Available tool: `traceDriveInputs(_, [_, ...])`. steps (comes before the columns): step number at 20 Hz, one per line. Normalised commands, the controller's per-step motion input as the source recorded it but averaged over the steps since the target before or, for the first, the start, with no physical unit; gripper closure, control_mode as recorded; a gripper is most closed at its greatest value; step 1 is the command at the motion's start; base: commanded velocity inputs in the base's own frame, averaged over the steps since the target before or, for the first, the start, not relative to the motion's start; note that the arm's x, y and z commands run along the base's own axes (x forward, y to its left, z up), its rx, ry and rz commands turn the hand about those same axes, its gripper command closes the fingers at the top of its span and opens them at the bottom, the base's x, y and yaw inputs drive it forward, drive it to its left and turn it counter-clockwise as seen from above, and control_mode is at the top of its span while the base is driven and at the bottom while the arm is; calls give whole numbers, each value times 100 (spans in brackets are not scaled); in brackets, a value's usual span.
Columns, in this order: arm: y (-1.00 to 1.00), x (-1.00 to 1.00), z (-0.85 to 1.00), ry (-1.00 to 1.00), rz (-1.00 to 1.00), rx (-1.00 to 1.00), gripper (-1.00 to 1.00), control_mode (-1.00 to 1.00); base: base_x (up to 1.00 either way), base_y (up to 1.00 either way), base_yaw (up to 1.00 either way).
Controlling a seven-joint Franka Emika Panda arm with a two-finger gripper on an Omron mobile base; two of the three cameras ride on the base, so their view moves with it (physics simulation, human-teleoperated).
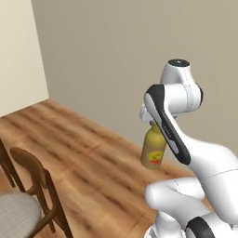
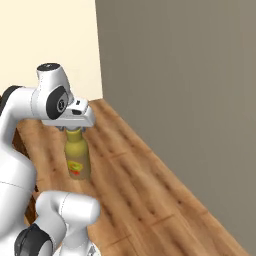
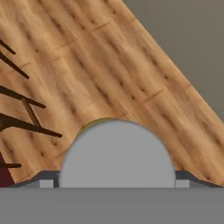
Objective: There is a wine glass and glass cup on the dining counter. Place the wine bottle next to the wine glass and the juice bottle next to the glass cup.
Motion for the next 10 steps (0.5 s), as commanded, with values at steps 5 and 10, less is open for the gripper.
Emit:
traceDriveInputs(5, [0,0,0,0,0,0,100,100,82,-11,17])
traceDriveInputs(10, [0,0,0,0,0,0,100,100,81,-13,18])
